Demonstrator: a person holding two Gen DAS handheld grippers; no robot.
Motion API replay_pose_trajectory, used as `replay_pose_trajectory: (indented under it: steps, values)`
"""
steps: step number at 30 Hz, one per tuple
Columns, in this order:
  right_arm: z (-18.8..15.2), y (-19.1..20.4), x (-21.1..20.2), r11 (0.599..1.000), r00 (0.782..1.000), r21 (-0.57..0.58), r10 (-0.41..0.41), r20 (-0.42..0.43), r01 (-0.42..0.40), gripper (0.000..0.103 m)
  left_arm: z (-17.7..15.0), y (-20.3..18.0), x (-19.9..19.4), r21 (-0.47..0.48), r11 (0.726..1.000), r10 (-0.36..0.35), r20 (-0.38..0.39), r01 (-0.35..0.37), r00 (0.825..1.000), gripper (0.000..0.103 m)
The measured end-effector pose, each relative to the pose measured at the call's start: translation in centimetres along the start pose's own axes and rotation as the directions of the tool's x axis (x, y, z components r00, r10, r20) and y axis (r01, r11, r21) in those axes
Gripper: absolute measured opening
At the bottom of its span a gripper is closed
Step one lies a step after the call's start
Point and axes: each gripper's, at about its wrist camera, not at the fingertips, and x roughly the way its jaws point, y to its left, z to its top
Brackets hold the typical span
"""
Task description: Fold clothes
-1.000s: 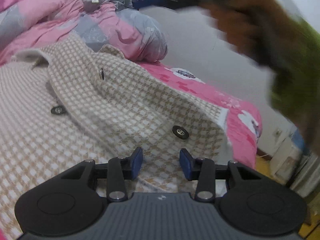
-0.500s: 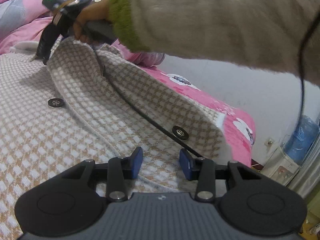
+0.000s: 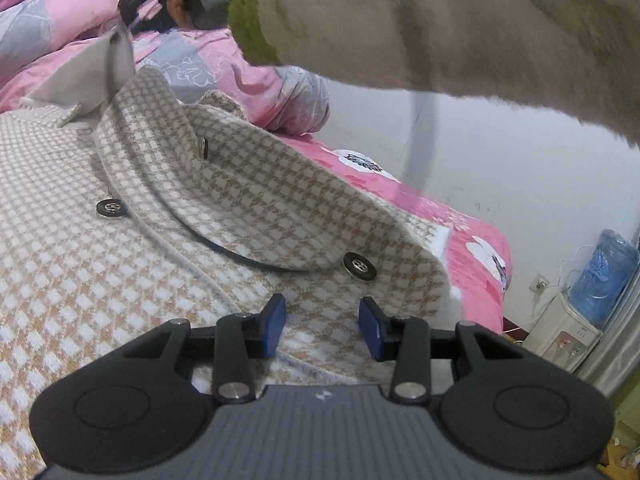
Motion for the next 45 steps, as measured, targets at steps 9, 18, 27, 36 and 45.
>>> replay_pose_trajectory:
  steps: [9, 18, 27, 36, 45]
  values:
    - [3.5, -1.2, 4.8, 0.93, 0.973, 0.29, 0.204, 0.105, -0.226, 0.006, 0.5, 0.2, 0.7, 0.003, 1.0, 0.002, 0.007, -0.002, 1.0, 0.041]
    - [3.2, -0.6, 13.5, 0.953, 0.991, 0.273, 0.117, 0.067, -0.131, 0.002, 0.4, 0.1, 0.3, 0.0, 1.0, -0.003, 0.011, 0.003, 1.0, 0.041]
    - [4.7, 0.0, 8.8, 0.985, 0.993, 0.146, 0.073, 0.088, -0.086, 0.019, 0.8, 1.3, -0.1, -0.059, 0.995, -0.076, 0.031, 0.078, 0.997, 0.049]
    - [3.7, -4.9, -20.1, 0.997, 0.929, -0.001, -0.069, 0.363, 0.075, 0.026, 1.1, 2.4, -0.6, -0.095, 0.985, -0.141, 0.068, 0.147, 0.988, 0.057]
    - [-7.9, -4.6, -35.3, 0.953, 0.896, -0.173, -0.16, 0.413, 0.25, 0.029, 2.0, 1.8, -2.1, -0.09, 0.991, -0.097, 0.061, 0.103, 0.993, 0.058]
